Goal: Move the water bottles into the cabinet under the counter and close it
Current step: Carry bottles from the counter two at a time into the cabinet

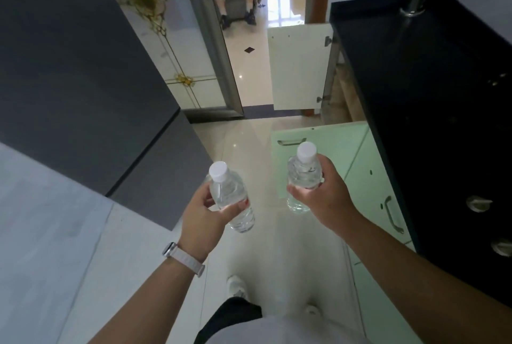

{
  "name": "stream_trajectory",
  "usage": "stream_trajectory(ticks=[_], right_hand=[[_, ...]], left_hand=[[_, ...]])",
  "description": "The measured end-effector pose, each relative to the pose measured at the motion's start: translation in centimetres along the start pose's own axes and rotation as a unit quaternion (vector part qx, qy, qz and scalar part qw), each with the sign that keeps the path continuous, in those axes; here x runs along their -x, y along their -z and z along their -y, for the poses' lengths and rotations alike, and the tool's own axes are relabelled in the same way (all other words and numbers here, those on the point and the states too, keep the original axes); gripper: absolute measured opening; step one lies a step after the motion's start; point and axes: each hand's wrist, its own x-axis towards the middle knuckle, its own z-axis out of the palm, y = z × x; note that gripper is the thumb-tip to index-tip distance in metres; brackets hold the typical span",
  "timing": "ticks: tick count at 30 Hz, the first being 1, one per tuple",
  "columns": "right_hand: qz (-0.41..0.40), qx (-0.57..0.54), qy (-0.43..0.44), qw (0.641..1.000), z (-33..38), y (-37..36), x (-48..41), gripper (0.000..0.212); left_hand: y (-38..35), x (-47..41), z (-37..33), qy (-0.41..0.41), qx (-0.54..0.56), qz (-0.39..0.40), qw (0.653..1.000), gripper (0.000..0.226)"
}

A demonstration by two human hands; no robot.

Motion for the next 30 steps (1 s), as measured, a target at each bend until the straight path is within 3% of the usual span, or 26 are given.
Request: stream_trajectory(ticks=[4,19,30], right_hand=[[0.001,0.013,-0.006,1.0,0.9,-3.2,-3.8,0.06],[-0.046,0.08,-0.051,0.994,6.9,-19.3,-19.6,0.067],[-0.047,0.109,-0.064,0.991,8.4,-22.7,-27.5,0.068]], left_hand=[[2.0,-5.0,1.4,0.003,-0.003,-0.004,1.0,0.055],[13.1,-28.6,5.4,0.01,0.062,0.03,0.998,0.044],[13.0,-38.8,5.5,0.014,0.087,0.066,0.994,0.05]])
